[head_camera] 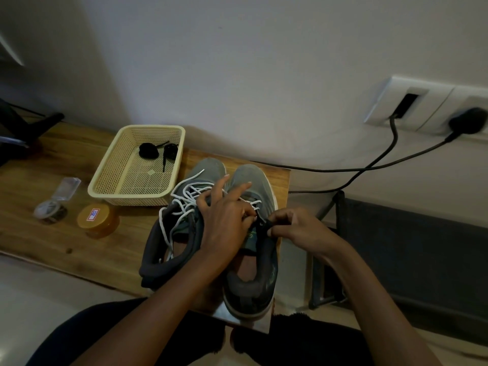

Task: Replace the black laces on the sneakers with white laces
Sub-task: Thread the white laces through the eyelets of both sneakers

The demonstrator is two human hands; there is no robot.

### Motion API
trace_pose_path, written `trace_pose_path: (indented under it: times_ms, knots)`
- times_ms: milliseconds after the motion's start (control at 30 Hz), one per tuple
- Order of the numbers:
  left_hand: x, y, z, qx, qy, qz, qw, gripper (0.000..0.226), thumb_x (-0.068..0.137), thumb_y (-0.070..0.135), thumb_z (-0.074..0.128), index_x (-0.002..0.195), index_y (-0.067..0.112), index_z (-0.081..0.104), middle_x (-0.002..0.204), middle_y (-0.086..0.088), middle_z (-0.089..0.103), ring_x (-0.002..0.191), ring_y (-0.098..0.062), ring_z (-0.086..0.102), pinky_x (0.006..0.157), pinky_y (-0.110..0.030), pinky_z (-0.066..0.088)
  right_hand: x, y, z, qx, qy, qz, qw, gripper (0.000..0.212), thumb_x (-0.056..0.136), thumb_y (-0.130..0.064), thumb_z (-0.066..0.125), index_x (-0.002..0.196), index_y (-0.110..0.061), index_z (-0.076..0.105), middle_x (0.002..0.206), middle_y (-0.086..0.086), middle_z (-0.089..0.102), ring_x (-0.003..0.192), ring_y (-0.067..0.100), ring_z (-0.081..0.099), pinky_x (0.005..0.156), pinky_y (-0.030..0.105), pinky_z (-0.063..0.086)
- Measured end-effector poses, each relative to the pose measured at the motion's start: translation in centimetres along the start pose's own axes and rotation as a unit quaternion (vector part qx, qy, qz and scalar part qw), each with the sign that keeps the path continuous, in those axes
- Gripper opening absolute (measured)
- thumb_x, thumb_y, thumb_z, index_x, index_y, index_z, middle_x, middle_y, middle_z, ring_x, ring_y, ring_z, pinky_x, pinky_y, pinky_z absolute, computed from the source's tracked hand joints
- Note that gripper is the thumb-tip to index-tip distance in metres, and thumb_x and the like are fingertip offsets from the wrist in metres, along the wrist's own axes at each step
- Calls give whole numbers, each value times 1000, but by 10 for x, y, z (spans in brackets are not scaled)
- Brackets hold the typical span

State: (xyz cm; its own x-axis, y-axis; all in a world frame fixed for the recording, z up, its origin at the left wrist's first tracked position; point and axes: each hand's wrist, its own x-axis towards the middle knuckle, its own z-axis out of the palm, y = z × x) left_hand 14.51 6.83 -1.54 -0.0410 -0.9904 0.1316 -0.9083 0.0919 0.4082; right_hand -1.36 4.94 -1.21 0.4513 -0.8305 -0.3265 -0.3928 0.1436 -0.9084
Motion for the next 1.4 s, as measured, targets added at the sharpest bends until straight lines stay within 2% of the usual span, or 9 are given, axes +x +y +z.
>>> trace_pose_path:
  times_ms: [133, 267, 567, 733, 867, 967, 1100, 1200, 1400]
  knots:
    - [3, 1, -6, 40, -38, -8, 998, 11, 84, 32, 67, 92, 34, 73, 154, 15, 24, 145, -20, -4, 101, -38, 0, 3, -1, 3, -20, 35, 10, 999, 12, 84, 2, 60, 77, -4, 67, 74, 4, 62, 67, 6, 58, 60, 9, 47]
    - [4, 3, -13, 123, -72, 3, 990, 23, 84, 44, 64, 105, 36, 69, 159, 11, 7, 144, -23, -12, 106, -48, -1, 5, -4, 8, -30, 72, 13, 997, 7, 83, -3, 63, 77, -4, 65, 70, 4, 60, 62, 6, 56, 55, 9, 46]
    - [1, 3, -10, 116, -44, 1, 992, 15, 90, 35, 58, 96, 32, 71, 154, 13, 23, 145, -20, -2, 104, -43, -4, 5, -6, 8, -26, 69, 19, 997, 13, 82, -3, 63, 70, -8, 62, 66, 1, 58, 60, 6, 55, 53, 9, 44]
    - [2, 1, -1, 2, -32, -42, 999, 10, 85, 25, 66, 89, 30, 74, 146, 17, 37, 143, -17, 7, 104, -39, 3, 6, -4, 10, -26, 74, 25, 997, 9, 81, -1, 64, 74, -6, 64, 66, 1, 59, 56, 1, 55, 52, 9, 44]
    - [3, 0, 2, -33, -25, -72, 997, 5, 84, 28, 68, 84, 30, 72, 140, 23, 41, 137, -12, 12, 97, -32, 4, 7, -1, 10, -38, 78, 15, 996, 6, 80, -2, 65, 75, -5, 66, 66, 2, 59, 57, 2, 55, 55, 13, 45]
    - [3, 2, 3, -34, -19, -73, 997, 4, 83, 27, 69, 84, 30, 72, 139, 22, 43, 137, -12, 14, 99, -34, 4, 8, 0, 9, -49, 70, 10, 996, 6, 81, -2, 64, 76, -6, 66, 67, 3, 59, 59, 6, 54, 56, 16, 44]
    - [1, 3, 4, -27, -2, -47, 999, 5, 83, 26, 69, 82, 29, 73, 137, 23, 46, 139, -11, 14, 102, -36, 2, 8, 0, 10, -53, 66, -1, 996, 14, 82, 0, 63, 73, -10, 63, 63, 0, 55, 48, -4, 49, 49, 9, 41]
    - [1, 4, 3, -20, -5, -42, 999, 8, 85, 25, 66, 81, 27, 73, 138, 24, 45, 142, -11, 10, 102, -37, 1, 8, 0, 11, -54, 61, -5, 997, 20, 82, 2, 62, 69, -14, 60, 63, -1, 55, 48, -6, 50, 49, 8, 41]
    - [2, 7, 0, 32, -26, -16, 999, 13, 88, 28, 61, 92, 31, 73, 146, 22, 37, 144, -13, 5, 99, -38, 0, 9, 1, 14, -52, 72, -9, 996, 22, 80, 4, 62, 66, -13, 59, 62, 0, 54, 48, -5, 50, 50, 9, 40]
